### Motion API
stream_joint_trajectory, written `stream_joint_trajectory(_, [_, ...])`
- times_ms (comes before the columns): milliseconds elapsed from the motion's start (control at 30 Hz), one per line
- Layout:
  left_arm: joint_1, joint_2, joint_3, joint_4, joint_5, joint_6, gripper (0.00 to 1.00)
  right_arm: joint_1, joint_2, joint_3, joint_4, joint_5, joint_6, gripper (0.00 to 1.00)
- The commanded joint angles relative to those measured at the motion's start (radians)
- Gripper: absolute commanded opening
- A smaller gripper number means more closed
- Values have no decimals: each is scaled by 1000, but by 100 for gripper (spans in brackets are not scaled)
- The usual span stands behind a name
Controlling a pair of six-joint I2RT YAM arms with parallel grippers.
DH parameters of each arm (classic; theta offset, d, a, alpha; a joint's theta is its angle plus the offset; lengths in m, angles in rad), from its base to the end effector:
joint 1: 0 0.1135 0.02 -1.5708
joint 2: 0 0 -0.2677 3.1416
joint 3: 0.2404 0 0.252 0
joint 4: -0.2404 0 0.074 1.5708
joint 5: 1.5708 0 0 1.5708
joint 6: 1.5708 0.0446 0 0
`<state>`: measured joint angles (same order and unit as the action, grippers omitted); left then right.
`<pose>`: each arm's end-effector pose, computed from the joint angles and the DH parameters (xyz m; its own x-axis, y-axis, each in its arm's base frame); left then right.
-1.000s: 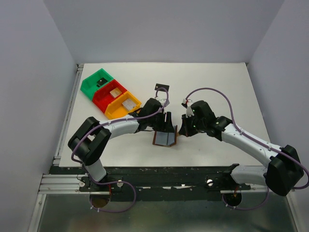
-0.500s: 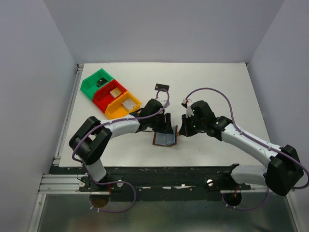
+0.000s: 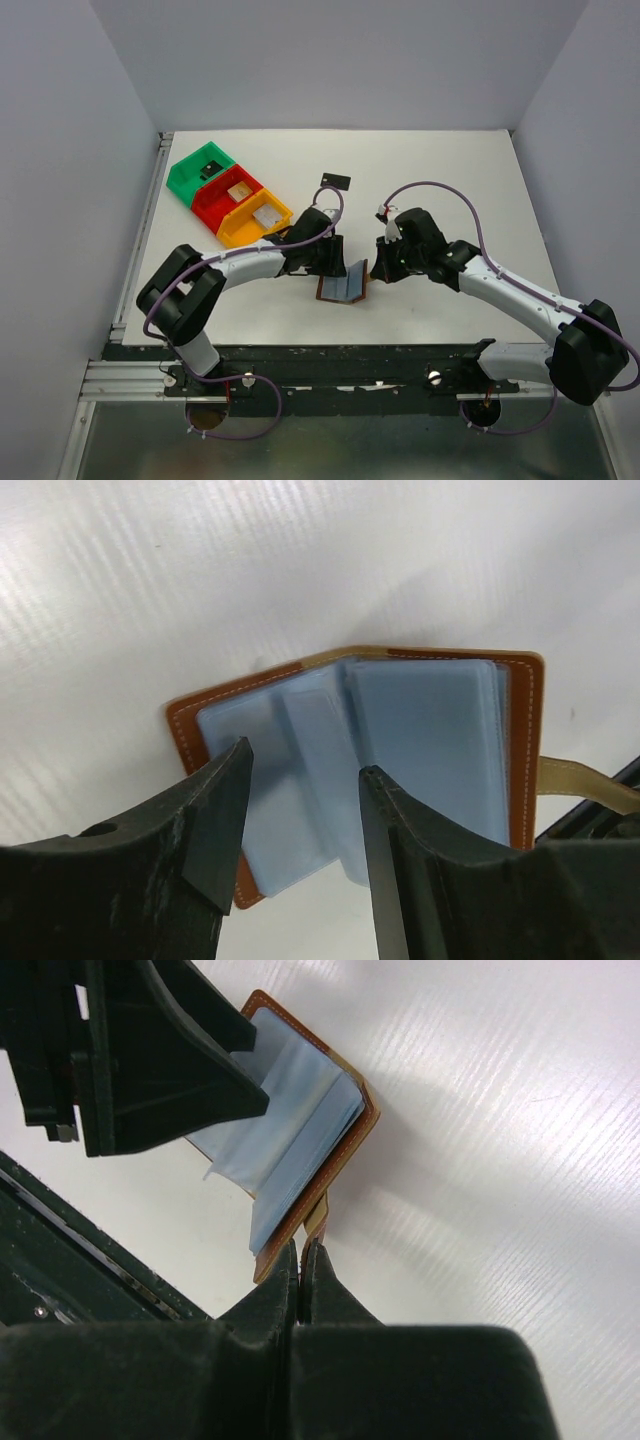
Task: Take the credit cards out of the card holder
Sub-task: Remove the credit card from the card holder.
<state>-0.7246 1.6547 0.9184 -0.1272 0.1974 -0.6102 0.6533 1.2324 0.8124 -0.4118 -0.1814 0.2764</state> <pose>0.2492 -0.2323 0.1709 -0.8936 0.0406 -0.4471 0.2847 0.8212 -0.4945 0.2004 0.1635 0.2339 -0.7541 -0.2392 -0.6116 -0.5078 0.8030 0.3121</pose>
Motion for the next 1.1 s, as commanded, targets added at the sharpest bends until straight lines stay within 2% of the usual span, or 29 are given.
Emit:
stream_joint_trajectory(0, [36, -97, -58, -37, -114, -26, 59, -1, -7, 5, -7, -1, -22, 0])
stream_joint_trajectory(133, [56, -212, -111, 21, -138, -34, 64, -1, -7, 10, -15, -15, -31, 0])
stream_joint_trajectory(233, [53, -254, -133, 154, -22, -26, 67, -1, -7, 19, -19, -30, -37, 0])
stream_joint_trajectory(333, [28, -205, -73, 162, 81, -4, 68, -1, -4, 28, -24, -43, -37, 0])
stream_joint_trajectory(433, [-13, -153, -24, 155, 117, 26, 68, -1, -4, 33, -27, -40, -42, 0])
stream_joint_trajectory(633, [-47, -56, 37, 92, 135, 59, 68, -1, -8, 36, -35, -33, -42, 0])
stream_joint_trajectory(1067, [-59, -6, 69, 44, 132, 75, 68, -1, -11, 37, -35, -29, -43, 0])
